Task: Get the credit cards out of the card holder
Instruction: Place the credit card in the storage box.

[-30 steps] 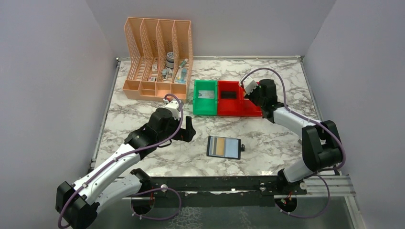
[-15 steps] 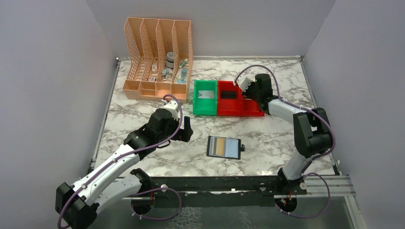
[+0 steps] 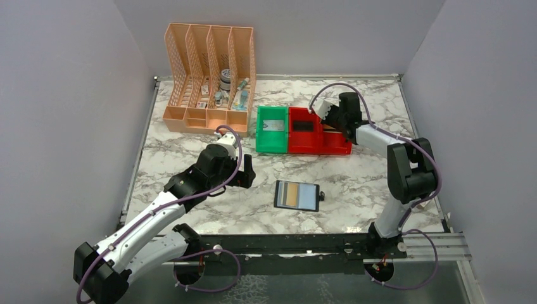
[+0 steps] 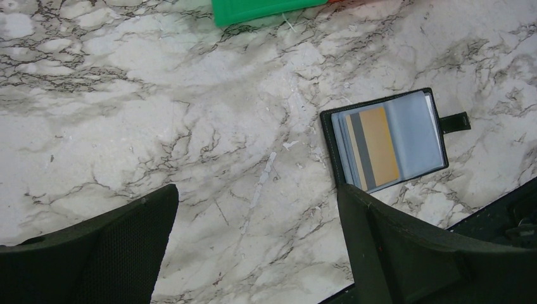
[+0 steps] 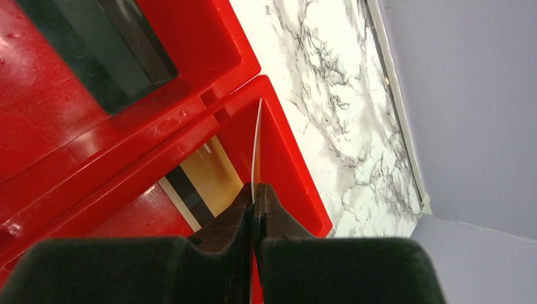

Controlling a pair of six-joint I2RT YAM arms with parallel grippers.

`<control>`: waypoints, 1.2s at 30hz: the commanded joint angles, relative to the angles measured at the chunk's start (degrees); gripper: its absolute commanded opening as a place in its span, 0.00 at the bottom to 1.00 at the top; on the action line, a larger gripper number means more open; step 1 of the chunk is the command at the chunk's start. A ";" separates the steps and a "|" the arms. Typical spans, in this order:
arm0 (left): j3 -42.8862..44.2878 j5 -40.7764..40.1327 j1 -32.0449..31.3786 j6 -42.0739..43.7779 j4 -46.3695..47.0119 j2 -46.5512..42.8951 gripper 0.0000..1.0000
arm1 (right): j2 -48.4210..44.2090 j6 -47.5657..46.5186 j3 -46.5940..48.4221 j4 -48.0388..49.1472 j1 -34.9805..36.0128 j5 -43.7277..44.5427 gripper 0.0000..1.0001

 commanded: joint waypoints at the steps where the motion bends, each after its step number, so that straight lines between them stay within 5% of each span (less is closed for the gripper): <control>1: 2.26 -1.20 -0.15 0.91 0.01 0.20 0.99 | 1.90 -0.39 2.58 -3.56 -0.49 -3.12 0.01; 24: 2.04 -1.70 -0.12 1.10 -0.14 -0.93 0.99 | 8.20 -1.92 5.56 -4.23 -1.21 -3.51 0.01; 36: 1.93 -1.64 -0.15 1.18 -0.15 -0.91 0.99 | 7.29 -3.16 4.28 -7.96 -1.53 -5.54 0.21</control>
